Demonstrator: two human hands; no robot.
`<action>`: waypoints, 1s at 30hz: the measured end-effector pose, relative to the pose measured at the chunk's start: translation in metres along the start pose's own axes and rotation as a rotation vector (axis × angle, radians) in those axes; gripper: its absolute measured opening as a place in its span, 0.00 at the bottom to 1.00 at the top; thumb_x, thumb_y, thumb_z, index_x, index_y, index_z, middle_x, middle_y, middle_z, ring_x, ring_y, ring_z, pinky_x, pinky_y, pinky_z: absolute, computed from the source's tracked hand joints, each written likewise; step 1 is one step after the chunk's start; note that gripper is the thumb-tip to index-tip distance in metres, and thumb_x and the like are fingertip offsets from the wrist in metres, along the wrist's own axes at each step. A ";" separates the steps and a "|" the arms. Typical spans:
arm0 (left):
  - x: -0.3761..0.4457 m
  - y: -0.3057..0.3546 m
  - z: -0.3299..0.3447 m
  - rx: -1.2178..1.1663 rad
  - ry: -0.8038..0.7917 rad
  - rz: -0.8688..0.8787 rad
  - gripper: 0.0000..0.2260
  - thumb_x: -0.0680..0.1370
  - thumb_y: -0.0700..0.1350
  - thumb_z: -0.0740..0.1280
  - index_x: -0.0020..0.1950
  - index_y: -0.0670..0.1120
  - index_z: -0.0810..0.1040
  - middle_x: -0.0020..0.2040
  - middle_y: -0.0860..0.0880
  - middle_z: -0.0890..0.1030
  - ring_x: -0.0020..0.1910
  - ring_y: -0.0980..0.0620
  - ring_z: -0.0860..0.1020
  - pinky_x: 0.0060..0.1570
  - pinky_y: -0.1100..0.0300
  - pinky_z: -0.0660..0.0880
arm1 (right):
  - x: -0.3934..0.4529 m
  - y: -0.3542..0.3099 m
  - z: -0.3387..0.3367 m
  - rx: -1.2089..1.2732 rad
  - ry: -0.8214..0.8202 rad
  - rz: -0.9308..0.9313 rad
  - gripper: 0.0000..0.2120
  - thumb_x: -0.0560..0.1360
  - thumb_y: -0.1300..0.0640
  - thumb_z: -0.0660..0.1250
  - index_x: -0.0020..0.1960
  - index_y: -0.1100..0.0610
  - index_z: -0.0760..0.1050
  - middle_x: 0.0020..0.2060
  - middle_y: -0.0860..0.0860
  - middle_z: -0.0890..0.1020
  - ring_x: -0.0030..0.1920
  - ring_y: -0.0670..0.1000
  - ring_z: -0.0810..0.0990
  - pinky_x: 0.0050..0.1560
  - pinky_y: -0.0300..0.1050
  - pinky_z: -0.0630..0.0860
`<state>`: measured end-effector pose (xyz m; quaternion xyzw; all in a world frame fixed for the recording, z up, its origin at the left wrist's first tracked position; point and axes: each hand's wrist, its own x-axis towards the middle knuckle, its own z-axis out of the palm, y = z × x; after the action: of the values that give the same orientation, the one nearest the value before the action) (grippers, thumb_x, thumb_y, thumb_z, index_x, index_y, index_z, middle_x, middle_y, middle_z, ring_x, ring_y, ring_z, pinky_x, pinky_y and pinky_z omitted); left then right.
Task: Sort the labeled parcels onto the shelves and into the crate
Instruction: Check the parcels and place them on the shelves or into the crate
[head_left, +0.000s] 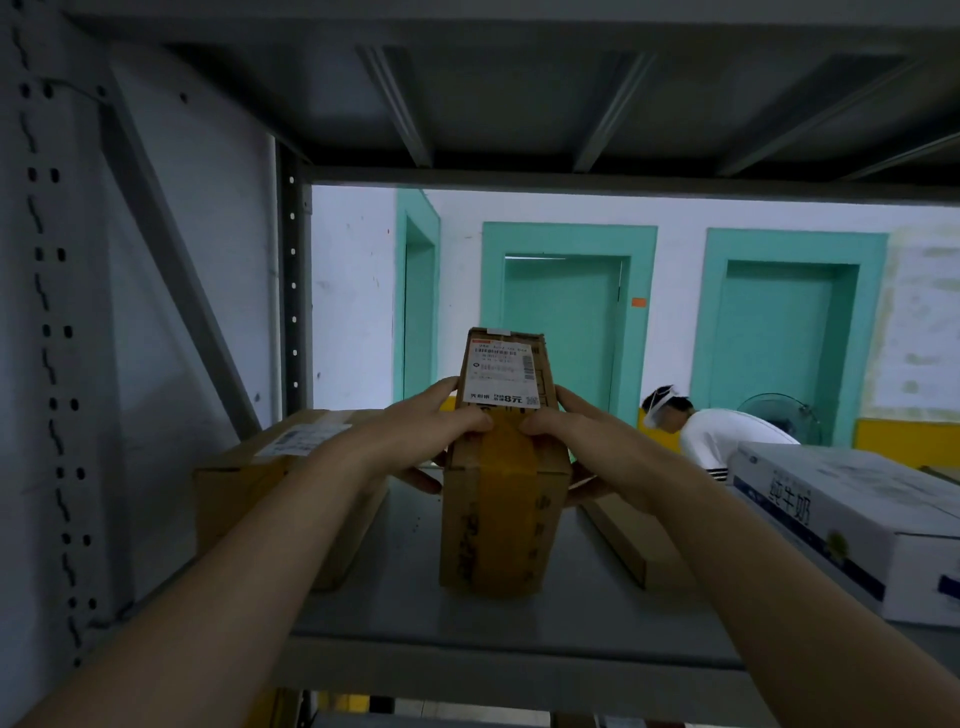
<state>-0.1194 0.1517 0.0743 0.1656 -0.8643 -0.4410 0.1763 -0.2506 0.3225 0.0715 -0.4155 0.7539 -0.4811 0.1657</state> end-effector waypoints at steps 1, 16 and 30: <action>0.001 0.000 0.000 -0.006 -0.002 -0.022 0.17 0.79 0.58 0.65 0.67 0.67 0.66 0.58 0.52 0.81 0.55 0.49 0.81 0.53 0.47 0.82 | 0.002 -0.001 0.001 0.003 -0.001 0.013 0.20 0.77 0.44 0.66 0.68 0.36 0.69 0.50 0.47 0.86 0.46 0.53 0.87 0.52 0.54 0.84; 0.021 -0.016 0.000 -0.109 0.024 -0.175 0.15 0.78 0.59 0.66 0.60 0.53 0.78 0.50 0.46 0.84 0.54 0.48 0.80 0.51 0.52 0.78 | 0.021 0.003 0.019 0.017 0.016 0.162 0.15 0.79 0.39 0.60 0.57 0.47 0.76 0.48 0.54 0.85 0.47 0.56 0.85 0.56 0.54 0.82; 0.029 -0.029 0.011 -0.155 0.078 -0.172 0.19 0.74 0.62 0.68 0.58 0.51 0.79 0.49 0.47 0.86 0.52 0.48 0.82 0.60 0.47 0.78 | 0.030 0.020 0.029 0.086 0.033 0.172 0.18 0.78 0.38 0.63 0.64 0.44 0.72 0.52 0.52 0.82 0.52 0.55 0.82 0.59 0.61 0.80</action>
<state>-0.1465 0.1303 0.0491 0.2422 -0.8025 -0.5134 0.1836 -0.2593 0.2853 0.0446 -0.3334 0.7682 -0.5039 0.2116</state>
